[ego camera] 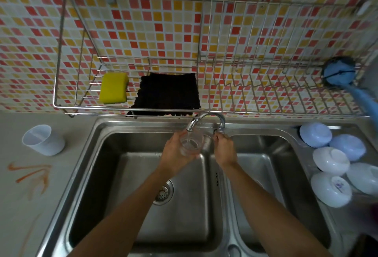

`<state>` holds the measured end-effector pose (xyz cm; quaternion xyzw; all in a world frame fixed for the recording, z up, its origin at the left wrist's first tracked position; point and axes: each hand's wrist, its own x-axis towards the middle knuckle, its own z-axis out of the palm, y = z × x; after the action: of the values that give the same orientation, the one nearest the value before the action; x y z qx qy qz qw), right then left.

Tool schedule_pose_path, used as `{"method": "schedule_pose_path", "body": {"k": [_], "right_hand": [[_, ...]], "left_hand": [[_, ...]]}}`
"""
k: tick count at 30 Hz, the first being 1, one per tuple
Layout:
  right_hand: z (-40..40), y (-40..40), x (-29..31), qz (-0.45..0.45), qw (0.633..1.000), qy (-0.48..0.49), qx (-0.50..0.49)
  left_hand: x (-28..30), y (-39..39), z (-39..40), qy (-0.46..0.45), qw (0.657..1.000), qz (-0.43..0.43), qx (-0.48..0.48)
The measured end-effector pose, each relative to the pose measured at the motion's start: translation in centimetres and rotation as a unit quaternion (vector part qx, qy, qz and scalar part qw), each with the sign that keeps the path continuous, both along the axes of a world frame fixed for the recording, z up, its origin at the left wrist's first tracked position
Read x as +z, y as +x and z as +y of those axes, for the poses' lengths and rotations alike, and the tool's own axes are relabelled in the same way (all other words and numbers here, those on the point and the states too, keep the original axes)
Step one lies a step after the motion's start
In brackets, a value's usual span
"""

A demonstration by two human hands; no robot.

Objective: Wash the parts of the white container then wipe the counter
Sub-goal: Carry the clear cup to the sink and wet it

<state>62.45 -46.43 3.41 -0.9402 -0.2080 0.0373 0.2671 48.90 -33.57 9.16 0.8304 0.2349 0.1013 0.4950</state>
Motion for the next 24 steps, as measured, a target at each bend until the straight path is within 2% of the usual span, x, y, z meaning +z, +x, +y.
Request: {"method": "schedule_pose_path", "body": {"k": [10, 16, 20, 24], "right_hand": [[0.0, -0.1, 0.2, -0.006, 1.0, 0.016, -0.004], [0.0, -0.1, -0.1, -0.005, 1.0, 0.017, -0.011], [-0.4, -0.2, -0.2, 0.005, 0.999, 0.035, -0.013], [-0.5, -0.1, -0.4, 0.002, 0.999, 0.033, -0.013]], "left_hand": [[-0.5, -0.2, 0.0, -0.017, 1.0, 0.014, -0.003], [-0.6, 0.2, -0.9, -0.124, 0.989, 0.007, 0.078], [-0.8, 0.4, -1.3, -0.084, 0.995, 0.014, 0.048], [-1.1, 0.2, -1.0, -0.066, 0.996, 0.001, 0.057]]}}
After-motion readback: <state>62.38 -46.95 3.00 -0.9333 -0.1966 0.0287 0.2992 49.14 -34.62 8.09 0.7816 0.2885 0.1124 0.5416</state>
